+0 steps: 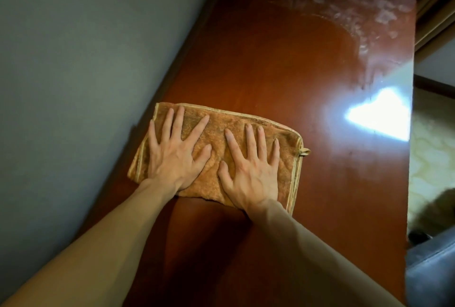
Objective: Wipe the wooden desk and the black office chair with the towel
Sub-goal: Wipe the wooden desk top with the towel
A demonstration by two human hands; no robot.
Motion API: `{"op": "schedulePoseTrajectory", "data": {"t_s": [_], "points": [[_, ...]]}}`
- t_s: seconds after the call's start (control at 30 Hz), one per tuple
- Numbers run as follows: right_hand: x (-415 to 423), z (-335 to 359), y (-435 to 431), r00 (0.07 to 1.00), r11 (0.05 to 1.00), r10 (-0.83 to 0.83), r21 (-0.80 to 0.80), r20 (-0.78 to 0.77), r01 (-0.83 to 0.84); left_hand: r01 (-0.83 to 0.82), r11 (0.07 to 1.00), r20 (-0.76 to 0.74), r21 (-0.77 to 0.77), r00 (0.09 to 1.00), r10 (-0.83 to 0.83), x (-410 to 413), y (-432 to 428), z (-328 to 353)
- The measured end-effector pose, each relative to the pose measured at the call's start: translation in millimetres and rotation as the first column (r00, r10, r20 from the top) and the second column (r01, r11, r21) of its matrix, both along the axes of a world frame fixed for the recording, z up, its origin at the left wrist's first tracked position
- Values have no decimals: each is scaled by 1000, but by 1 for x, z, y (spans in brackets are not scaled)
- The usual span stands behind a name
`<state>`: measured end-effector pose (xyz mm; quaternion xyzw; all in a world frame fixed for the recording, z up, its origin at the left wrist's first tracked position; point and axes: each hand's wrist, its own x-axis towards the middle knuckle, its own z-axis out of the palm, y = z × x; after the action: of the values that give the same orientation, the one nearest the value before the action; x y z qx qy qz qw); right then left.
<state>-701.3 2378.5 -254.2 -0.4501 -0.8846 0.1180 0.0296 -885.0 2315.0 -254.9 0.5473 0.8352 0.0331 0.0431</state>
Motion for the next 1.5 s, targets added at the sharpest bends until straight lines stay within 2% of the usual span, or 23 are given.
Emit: {"op": "schedulePoseTrajectory", "data": {"t_s": [0.73, 1.23, 1.5], "points": [[-118, 1, 244, 976, 977, -215, 4, -22, 215, 96, 995, 25, 18, 995, -97, -107, 275, -1], [-158, -4, 403, 959, 958, -283, 27, -34, 284, 111, 993, -5, 47, 994, -111, -141, 449, -6], [-168, -3, 454, 956, 956, -291, 21, -43, 292, 118, 992, 6, 51, 993, -119, -150, 503, -4]]}}
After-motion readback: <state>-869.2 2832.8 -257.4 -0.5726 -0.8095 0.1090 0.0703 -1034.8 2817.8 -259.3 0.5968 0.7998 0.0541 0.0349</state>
